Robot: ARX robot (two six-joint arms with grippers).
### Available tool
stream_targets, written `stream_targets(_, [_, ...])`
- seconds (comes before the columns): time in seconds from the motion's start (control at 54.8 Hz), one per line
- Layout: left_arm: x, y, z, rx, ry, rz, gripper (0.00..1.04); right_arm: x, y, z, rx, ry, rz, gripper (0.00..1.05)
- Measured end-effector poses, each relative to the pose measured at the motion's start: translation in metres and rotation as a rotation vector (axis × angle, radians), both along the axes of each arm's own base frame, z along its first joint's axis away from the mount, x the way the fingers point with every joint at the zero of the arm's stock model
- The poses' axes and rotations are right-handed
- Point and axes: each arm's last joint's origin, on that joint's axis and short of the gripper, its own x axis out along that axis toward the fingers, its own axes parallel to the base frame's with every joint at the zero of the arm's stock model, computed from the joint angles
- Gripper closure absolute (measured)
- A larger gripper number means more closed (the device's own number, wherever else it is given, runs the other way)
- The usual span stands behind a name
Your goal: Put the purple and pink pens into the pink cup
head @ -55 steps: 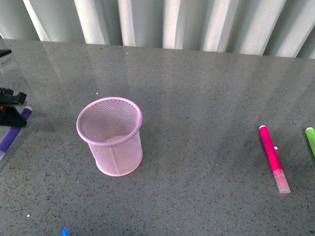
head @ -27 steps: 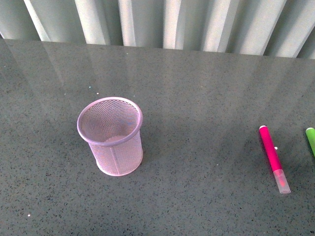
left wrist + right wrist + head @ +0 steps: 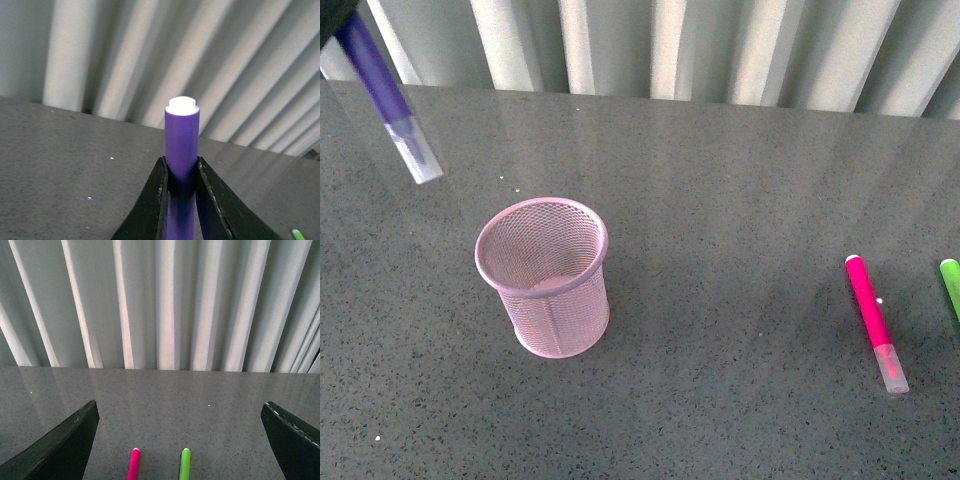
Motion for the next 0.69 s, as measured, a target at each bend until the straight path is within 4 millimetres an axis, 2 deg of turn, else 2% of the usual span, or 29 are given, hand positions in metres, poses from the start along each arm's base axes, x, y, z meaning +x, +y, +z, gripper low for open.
stream_targets(0.384, [0.007,-0.023,-0.012,-0.042,0.013,-0.153,0.92,0.000,0.000,0.000,0.000,0.000,0.000,0.07])
stream_targets(0.694, [0.008,-0.027,-0.025,-0.038,0.059,-0.167,0.92,0.000,0.000,0.000,0.000,0.000,0.000,0.07])
